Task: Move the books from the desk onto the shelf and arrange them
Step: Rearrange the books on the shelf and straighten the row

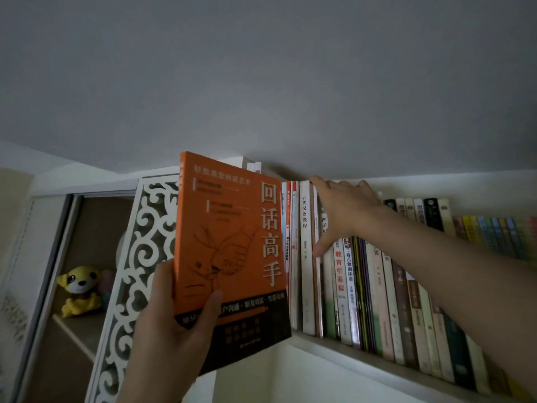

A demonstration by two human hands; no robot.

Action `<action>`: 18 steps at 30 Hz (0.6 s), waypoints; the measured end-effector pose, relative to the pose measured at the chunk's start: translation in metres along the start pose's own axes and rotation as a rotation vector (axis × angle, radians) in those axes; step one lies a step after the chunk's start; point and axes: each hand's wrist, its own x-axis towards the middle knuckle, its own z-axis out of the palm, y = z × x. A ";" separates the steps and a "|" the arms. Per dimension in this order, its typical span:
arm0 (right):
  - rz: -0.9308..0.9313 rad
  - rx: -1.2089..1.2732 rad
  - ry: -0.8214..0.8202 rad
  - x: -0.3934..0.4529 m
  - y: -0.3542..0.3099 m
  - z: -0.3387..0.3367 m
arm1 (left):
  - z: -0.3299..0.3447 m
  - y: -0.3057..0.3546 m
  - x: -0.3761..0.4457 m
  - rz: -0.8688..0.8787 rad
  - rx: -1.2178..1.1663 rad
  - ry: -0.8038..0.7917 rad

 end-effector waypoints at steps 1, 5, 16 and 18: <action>0.000 0.003 -0.015 0.000 -0.002 -0.002 | -0.005 -0.004 0.000 -0.028 -0.018 0.000; 0.035 -0.078 -0.026 -0.003 -0.005 -0.001 | -0.018 -0.012 -0.006 -0.141 -0.107 -0.021; -0.102 -0.060 0.482 -0.117 -0.003 0.044 | 0.023 0.009 -0.014 -0.210 -0.304 -0.168; -0.084 -0.137 0.415 -0.145 0.014 0.051 | 0.037 0.016 -0.018 -0.170 -0.320 -0.193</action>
